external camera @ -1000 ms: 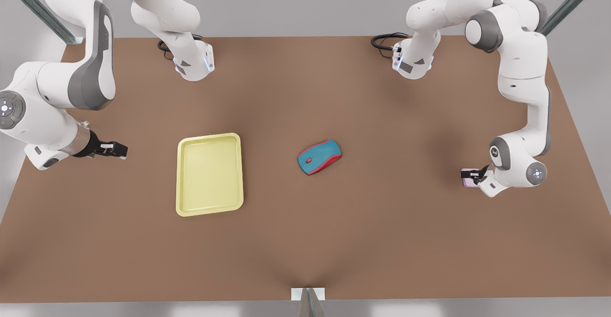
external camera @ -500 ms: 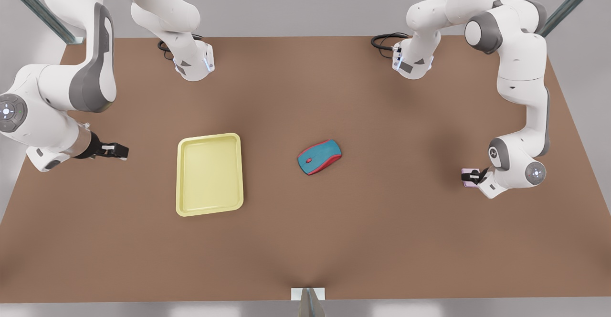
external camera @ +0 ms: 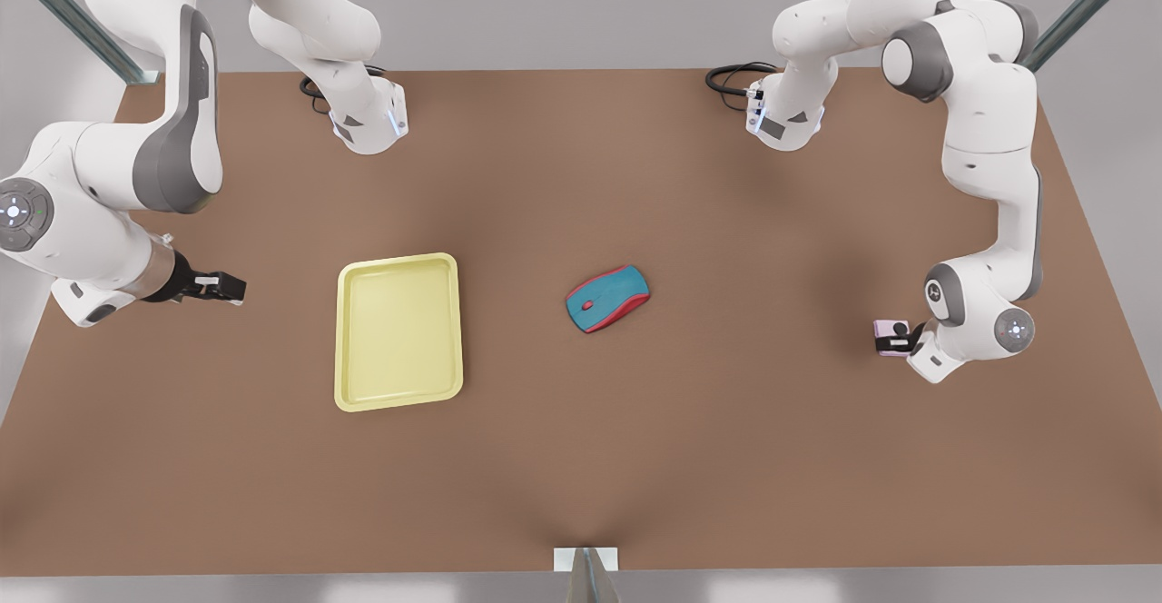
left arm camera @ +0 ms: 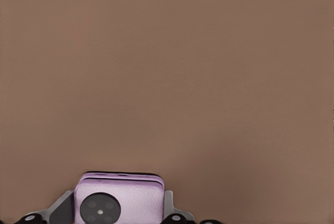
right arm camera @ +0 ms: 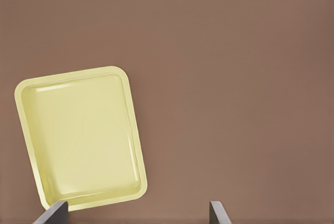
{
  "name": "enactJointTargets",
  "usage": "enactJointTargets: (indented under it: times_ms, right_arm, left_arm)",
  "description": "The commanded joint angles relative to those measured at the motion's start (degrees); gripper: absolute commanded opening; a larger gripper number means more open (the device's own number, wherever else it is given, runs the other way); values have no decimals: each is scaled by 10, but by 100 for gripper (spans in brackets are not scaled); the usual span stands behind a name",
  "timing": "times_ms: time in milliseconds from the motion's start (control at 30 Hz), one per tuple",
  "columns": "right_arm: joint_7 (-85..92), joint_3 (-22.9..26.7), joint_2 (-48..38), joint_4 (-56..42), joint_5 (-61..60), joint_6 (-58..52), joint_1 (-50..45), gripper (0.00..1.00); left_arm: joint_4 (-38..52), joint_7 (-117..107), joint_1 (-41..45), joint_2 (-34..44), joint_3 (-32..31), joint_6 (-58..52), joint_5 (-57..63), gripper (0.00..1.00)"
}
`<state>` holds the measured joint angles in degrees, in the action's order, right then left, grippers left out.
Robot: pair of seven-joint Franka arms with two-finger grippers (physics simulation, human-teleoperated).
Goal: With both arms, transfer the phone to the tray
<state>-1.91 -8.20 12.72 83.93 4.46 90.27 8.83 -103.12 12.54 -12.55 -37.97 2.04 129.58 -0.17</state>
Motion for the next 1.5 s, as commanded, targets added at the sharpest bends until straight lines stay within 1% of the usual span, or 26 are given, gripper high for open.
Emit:
enactJointTargets:
  times_ms: [0, 67, 100, 267, 300, 533, 733, 867, 933, 1000, 1033, 1067, 1100, 1133, 1200, 1233, 1300, 1467]
  right_arm:
    - [0, -1, -1, 0, -1, -3, 0, 100]
    - [0, -1, -1, 0, -1, -4, 0, 100]
    - [0, -1, -1, 0, -1, -3, 0, 100]
    - [0, -1, -1, 0, -1, -3, 0, 100]
    - [0, -1, -1, 0, -1, -3, 0, 100]
    - [0, -2, -1, 0, -2, -3, 0, 100]
    - [2, -2, -1, -1, -2, -2, 0, 100]
    - [2, -2, -1, -1, -2, -3, 0, 100]
    - [3, -2, 0, -1, -2, -3, 1, 100]
    - [4, -2, 0, -1, -2, -3, 1, 100]
    - [5, -2, 0, -1, -2, -3, 2, 100]
    - [5, -2, 0, -1, -2, -2, 3, 100]
    - [7, -2, 5, -2, -2, -2, 4, 100]
    - [8, -1, 10, -9, -2, -2, 4, 100]
    - [6, 1, 12, -10, -1, -2, 6, 100]
    - [3, 1, 13, -9, 1, 1, 6, 100]
    - [4, 1, 13, -9, 1, 0, 6, 100]
    - [7, 4, 17, -9, 1, -1, 8, 100]
  left_arm:
    - [0, -96, 1, 1, 0, 1, 1, 85]
    - [0, -96, 1, -2, 0, 2, 2, 85]
    - [0, -96, 2, -3, 0, 2, 2, 84]
    - [0, -96, 2, -5, 0, 3, 2, 84]
    - [0, -96, 2, -5, 0, 2, 3, 76]
    - [0, -97, 6, 2, 0, -5, 3, 76]
    - [-1, -151, 38, 11, 0, -12, 1, 76]
    - [-1, -240, 92, 25, 0, -18, 0, 76]
    - [-1, -323, 143, 37, 0, -32, -4, 76]
    - [-1, -421, 215, 54, 0, -61, -5, 76]
    - [2, -480, 246, 55, -12, -71, -5, 76]
    - [19, -538, 256, 49, -41, -83, -4, 76]
    - [59, -588, 298, 26, -42, -105, -5, 76]
    - [142, -659, 322, -25, -42, -143, -4, 76]
    - [252, -754, 359, -90, -44, -192, -19, 76]
    - [285, -756, 361, -102, -42, -204, -37, 76]
    - [337, -814, 373, -136, -44, -203, -36, 76]
    - [420, -922, 413, -185, -49, -195, -54, 76]
